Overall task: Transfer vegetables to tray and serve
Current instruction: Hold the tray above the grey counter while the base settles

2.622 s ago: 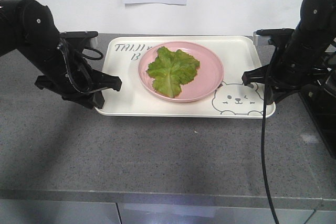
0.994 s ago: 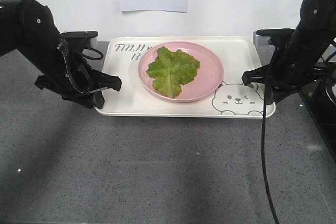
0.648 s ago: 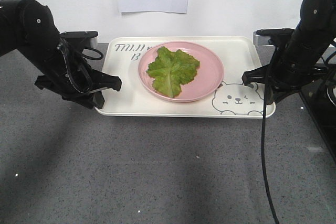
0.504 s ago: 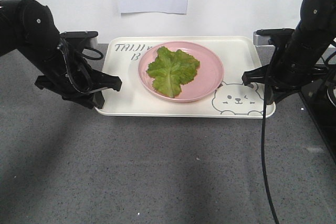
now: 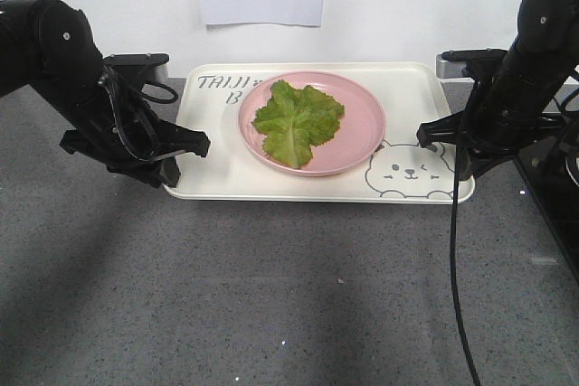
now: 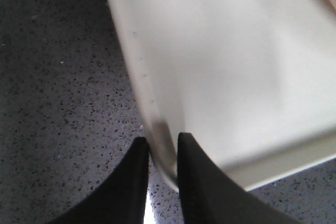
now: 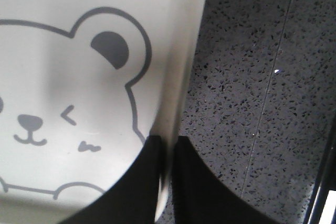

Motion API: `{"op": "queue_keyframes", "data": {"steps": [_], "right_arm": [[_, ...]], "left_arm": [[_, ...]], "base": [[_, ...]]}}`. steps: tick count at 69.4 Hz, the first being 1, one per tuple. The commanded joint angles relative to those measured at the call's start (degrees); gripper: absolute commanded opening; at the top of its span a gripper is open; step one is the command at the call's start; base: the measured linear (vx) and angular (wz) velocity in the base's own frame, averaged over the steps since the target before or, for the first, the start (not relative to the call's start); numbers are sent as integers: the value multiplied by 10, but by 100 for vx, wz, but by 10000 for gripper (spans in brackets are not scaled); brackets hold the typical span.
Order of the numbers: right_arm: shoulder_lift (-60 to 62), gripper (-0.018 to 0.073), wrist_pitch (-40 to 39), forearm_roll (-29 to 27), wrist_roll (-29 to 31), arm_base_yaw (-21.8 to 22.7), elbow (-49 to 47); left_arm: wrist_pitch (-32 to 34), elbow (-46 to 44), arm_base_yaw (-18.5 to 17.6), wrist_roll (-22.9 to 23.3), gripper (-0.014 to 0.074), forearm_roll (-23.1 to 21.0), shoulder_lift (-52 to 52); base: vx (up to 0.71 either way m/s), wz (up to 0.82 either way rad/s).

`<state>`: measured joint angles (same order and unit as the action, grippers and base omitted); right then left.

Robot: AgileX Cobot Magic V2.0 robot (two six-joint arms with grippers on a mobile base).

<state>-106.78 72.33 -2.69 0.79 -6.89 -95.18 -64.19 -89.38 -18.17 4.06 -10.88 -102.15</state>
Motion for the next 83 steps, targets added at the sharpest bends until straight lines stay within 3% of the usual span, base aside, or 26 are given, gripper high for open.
{"op": "queue_keyframes", "data": {"steps": [1,83], "right_arm": [[32,-8,-4,-54,22,-10,-16],[32,-8,-5,-54,22,-10,-16]], "left_arm": [[41,-18,-15,-13,-8,-73,32],[41,-18,-15,-13,-8,-73,32]], "base": [[2,0],[1,0]]}}
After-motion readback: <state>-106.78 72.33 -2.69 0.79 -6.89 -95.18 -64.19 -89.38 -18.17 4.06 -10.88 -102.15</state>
